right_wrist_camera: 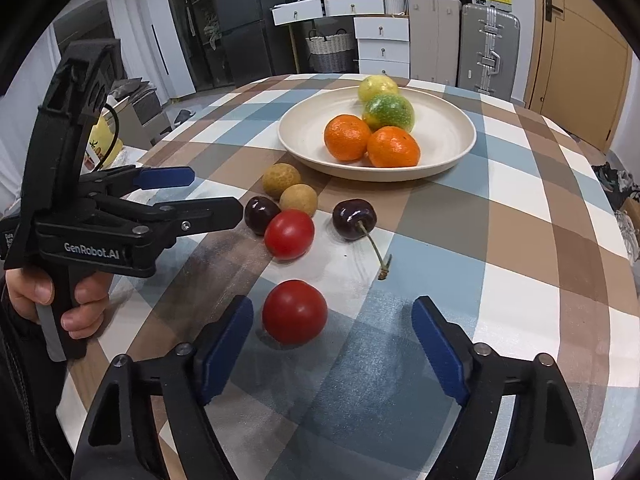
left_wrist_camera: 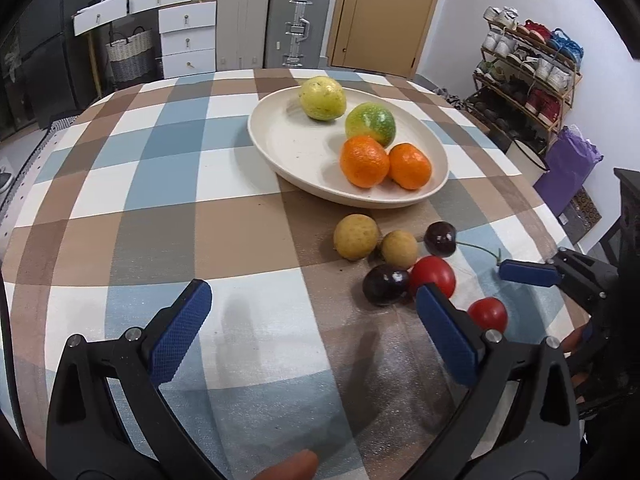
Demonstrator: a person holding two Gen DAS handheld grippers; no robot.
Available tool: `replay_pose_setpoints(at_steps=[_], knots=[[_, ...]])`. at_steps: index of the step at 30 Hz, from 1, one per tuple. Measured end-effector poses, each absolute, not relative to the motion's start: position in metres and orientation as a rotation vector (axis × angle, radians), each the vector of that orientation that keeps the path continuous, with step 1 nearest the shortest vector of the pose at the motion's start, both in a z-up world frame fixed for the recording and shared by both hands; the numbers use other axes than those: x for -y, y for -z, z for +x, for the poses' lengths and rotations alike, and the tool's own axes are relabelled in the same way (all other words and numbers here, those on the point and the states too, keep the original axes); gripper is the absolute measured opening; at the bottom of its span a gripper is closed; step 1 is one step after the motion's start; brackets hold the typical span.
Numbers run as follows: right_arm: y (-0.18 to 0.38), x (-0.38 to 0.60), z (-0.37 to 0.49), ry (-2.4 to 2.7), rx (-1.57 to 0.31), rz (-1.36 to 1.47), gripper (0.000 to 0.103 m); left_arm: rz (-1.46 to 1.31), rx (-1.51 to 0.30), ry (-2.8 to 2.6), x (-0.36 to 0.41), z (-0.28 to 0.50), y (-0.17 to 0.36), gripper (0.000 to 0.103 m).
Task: Organize fruits
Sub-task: 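Move both open grippers back toward the loose cherries and tomatoes, then close the left gripper on a dark cherry while the right gripper grasps a red tomato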
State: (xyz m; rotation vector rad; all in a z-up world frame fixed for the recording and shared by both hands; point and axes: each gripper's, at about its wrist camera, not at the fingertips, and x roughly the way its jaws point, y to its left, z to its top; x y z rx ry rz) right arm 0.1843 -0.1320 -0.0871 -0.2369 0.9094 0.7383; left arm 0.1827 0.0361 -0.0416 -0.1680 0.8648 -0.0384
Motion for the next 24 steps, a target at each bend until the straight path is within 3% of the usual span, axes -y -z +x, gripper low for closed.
replay_pose_setpoints(at_steps=[2,9,18,24], knots=[[0.088,0.130,0.183,-0.743,-0.908,-0.250,0.077,-0.162,-0.868,0.042,-0.034,0.184,0.042,0.101],[0.088,0.128,0.181,-0.754,-0.903,-0.257,0.072,-0.172,-0.892,0.082,-0.029,0.189,0.049,0.081],[0.088,0.125,0.179,-0.765,-0.899,-0.273,0.068,-0.136,-0.892,0.121,-0.016,0.193,0.051,0.065],[0.088,0.122,0.178,-0.773,-0.896,-0.280,0.061,-0.165,-0.883,0.179,-0.015,0.192,0.050,0.042]])
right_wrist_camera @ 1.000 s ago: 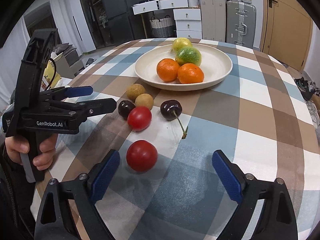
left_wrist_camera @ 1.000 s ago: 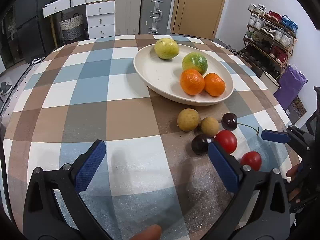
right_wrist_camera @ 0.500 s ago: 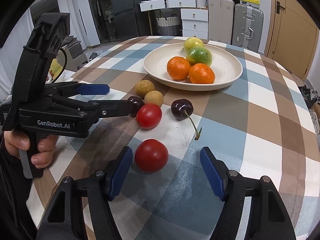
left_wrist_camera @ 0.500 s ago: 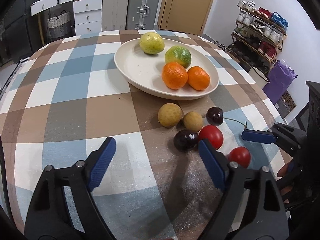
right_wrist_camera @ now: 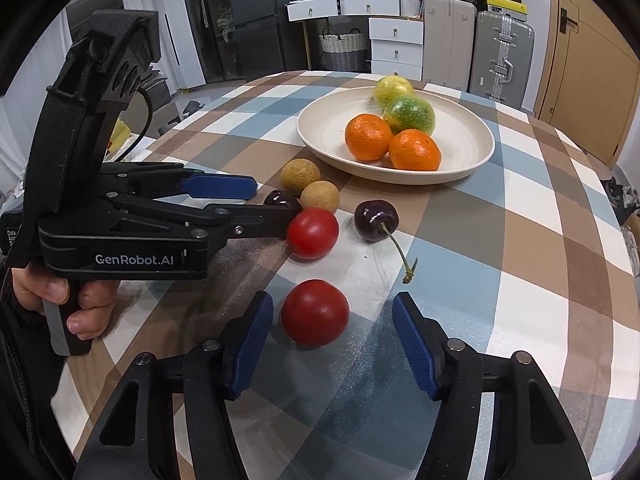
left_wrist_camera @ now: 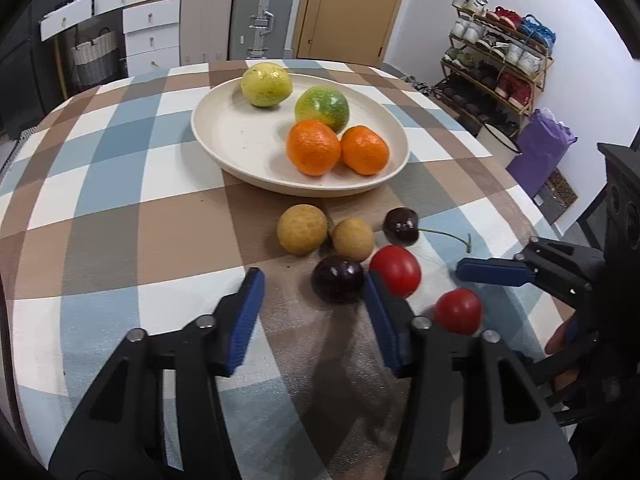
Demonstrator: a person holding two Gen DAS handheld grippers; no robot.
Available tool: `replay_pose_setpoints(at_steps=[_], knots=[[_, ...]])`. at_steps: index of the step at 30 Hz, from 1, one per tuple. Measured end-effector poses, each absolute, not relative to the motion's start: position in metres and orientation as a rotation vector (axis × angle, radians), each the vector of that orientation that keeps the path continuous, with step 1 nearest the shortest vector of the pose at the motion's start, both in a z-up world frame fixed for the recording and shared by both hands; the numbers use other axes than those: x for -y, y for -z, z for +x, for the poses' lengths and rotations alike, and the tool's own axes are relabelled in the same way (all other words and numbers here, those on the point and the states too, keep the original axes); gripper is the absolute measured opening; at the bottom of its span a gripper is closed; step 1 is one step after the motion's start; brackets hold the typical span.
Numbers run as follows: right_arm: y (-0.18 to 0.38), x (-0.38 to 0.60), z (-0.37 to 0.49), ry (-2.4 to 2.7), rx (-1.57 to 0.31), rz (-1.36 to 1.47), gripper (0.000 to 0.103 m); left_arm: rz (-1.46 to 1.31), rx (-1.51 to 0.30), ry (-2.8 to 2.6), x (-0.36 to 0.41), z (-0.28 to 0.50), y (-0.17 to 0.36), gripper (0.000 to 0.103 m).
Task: Organize fruits
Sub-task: 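Close the left gripper on a dark cherry while the right gripper grasps a red tomato, then carry the held cherry and tomato over the cream plate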
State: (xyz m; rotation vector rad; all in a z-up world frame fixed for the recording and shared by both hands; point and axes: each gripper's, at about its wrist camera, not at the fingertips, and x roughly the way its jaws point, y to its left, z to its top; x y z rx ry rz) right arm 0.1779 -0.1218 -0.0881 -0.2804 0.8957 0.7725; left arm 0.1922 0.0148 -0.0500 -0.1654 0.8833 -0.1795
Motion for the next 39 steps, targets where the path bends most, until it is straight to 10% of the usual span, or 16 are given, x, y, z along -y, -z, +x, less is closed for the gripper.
replay_pose_setpoints(at_steps=[3,13,21,39], knots=[[0.088,0.119,0.176,-0.780,-0.896,-0.286,0.060,-0.184,-0.880,0.227,-0.013,0.191,0.050,0.024],[0.086,0.119,0.175,-0.783,-0.896,-0.285,0.055,-0.169,-0.863,0.222,-0.007,0.186,0.044,0.024],[0.086,0.120,0.174,-0.786,-0.894,-0.285,0.032,-0.187,-0.835,0.208,-0.017,0.183,0.040,0.024],[0.063,0.138,0.176,-0.762,-0.824,-0.227,0.032,-0.186,-0.775,0.169,-0.024,0.176,0.029,0.024]])
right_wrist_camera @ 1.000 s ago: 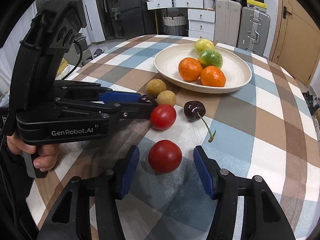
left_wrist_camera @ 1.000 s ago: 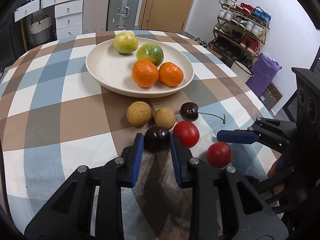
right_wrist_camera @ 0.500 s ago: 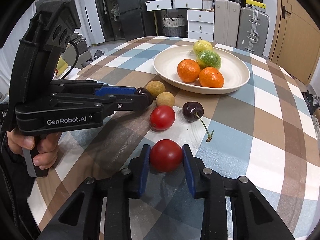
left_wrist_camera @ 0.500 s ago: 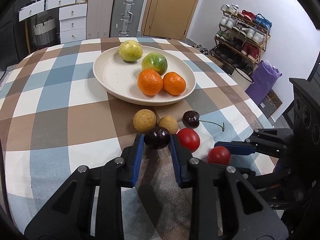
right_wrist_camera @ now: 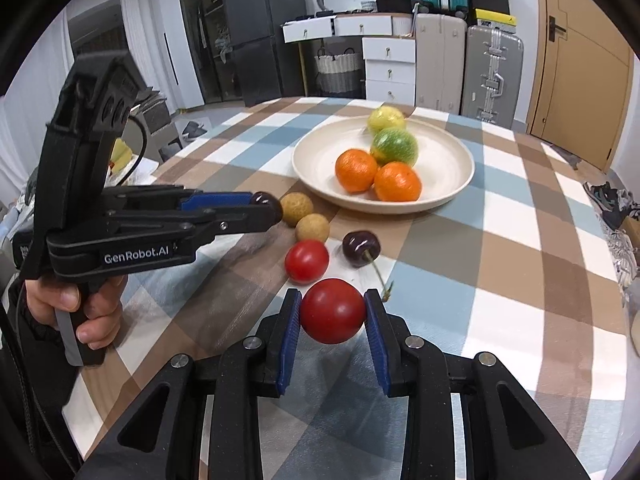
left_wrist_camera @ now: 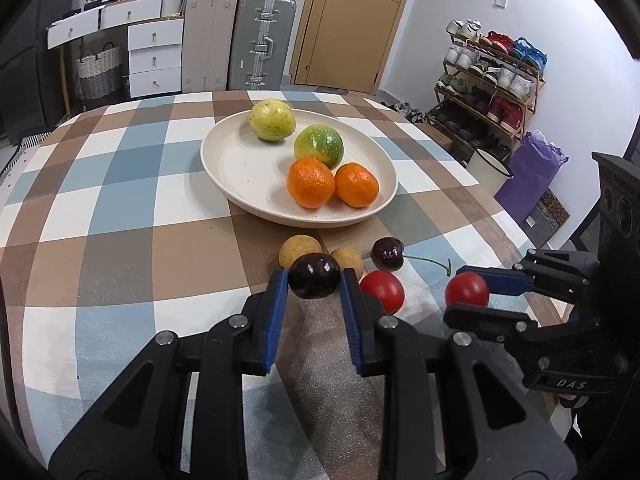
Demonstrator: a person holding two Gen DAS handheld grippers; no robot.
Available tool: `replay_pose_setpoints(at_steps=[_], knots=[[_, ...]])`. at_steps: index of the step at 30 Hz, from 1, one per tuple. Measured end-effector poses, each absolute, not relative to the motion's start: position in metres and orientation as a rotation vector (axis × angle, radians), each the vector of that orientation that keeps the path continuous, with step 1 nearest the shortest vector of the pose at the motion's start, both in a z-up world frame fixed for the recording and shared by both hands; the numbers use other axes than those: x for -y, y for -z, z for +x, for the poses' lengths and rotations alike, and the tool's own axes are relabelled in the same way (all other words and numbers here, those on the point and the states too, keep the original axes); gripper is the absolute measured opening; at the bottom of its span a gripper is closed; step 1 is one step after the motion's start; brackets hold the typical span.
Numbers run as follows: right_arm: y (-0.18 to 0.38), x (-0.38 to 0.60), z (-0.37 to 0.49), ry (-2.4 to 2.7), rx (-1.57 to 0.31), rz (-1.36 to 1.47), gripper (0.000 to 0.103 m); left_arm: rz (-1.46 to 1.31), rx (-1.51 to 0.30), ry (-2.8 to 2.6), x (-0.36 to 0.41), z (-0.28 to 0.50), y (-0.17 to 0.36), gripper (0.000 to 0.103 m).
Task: Organize fruits
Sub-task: 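Carry the held cherry and tomato over the cream plate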
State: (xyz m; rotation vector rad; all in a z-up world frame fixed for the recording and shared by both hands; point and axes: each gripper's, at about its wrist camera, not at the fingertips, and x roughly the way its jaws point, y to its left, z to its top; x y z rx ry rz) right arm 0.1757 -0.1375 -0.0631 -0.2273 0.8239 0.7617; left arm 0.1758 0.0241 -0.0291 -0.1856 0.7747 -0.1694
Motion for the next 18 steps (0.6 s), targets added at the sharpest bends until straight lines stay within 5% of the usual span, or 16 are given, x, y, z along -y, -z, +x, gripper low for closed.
replay_pose_setpoints(at_steps=[18], knots=[[0.031,0.154,0.190,-0.721,-0.749,-0.160,0.032,-0.206,-0.702,0.113,-0.038,0.168,0.006,0.024]])
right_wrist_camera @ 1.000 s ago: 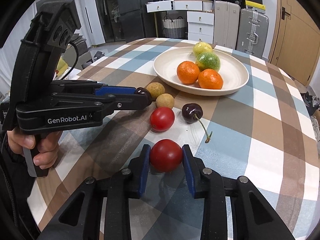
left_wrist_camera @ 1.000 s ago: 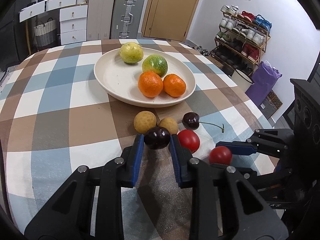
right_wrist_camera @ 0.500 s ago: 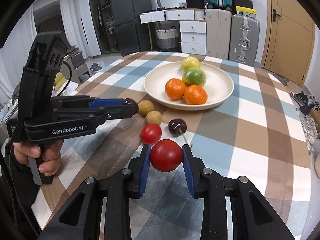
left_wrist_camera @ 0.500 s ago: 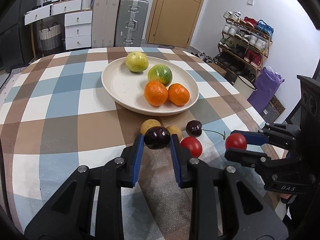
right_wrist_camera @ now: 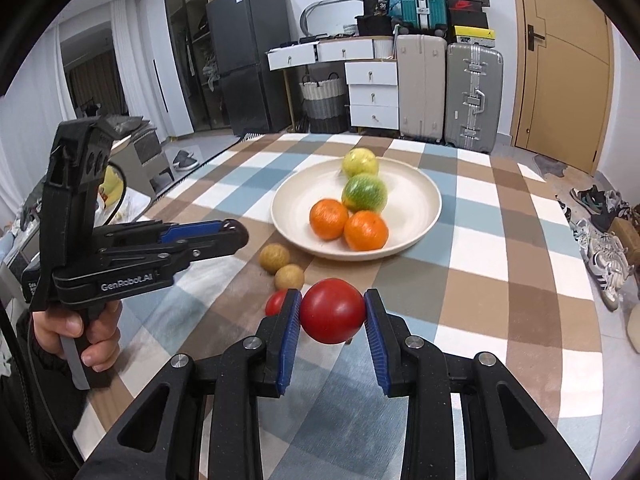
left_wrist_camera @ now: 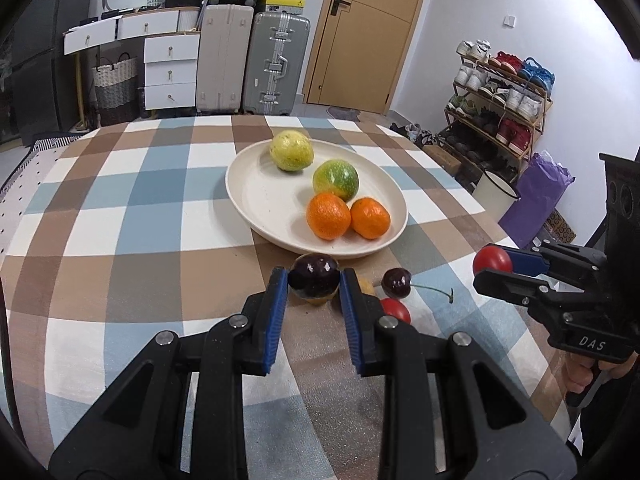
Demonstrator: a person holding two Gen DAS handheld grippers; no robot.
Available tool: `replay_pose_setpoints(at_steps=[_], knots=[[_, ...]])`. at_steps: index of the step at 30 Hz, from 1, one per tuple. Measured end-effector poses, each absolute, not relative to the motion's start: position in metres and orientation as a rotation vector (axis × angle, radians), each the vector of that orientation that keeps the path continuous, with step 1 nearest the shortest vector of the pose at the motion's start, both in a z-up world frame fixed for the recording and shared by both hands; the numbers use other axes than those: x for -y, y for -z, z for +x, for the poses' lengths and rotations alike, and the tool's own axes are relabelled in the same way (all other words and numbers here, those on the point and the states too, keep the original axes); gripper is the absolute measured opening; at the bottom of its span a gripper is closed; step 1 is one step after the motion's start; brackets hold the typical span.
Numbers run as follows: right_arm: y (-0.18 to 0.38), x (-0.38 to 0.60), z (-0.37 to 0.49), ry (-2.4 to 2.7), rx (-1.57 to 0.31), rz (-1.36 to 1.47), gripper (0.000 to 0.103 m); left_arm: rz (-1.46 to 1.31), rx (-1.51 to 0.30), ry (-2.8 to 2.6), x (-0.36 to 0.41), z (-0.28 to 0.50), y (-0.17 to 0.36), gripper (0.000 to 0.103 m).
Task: Organize fruits
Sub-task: 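Carry the held cherry and tomato over the cream plate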
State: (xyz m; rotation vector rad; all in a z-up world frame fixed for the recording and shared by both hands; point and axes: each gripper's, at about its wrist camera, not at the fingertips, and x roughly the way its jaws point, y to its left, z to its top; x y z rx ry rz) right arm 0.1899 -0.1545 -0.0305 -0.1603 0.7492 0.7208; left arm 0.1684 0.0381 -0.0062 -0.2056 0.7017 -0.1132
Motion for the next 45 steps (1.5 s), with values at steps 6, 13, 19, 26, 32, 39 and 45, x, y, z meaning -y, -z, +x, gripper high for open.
replay_pose_setpoints(at_steps=[6,13,19,26,32,39,45], knots=[[0.021,0.156,0.198,-0.716,-0.720,-0.138,0.032,-0.199,-0.672,0.093,-0.042,0.167,-0.010,0.024],[0.009,0.156,0.211,-0.712,-0.697,-0.112,0.032,-0.195,-0.643,0.073,-0.043,0.174,-0.026,0.024],[0.000,0.157,0.222,-0.706,-0.674,-0.093,0.032,-0.181,-0.631,0.055,-0.044,0.182,-0.037,0.024],[-0.006,0.157,0.238,-0.698,-0.653,-0.068,0.032,-0.165,-0.625,0.046,-0.040,0.189,-0.044,0.024],[-0.006,0.157,0.252,-0.692,-0.645,-0.048,0.032,-0.152,-0.629,0.045,-0.038,0.198,-0.044,0.024],[-0.006,0.156,0.264,-0.684,-0.640,-0.029,0.032,-0.150,-0.633,0.046,-0.036,0.213,-0.044,0.024],[-0.007,0.155,0.274,-0.676,-0.630,-0.025,0.032,-0.155,-0.633,0.038,-0.040,0.231,-0.040,0.024]])
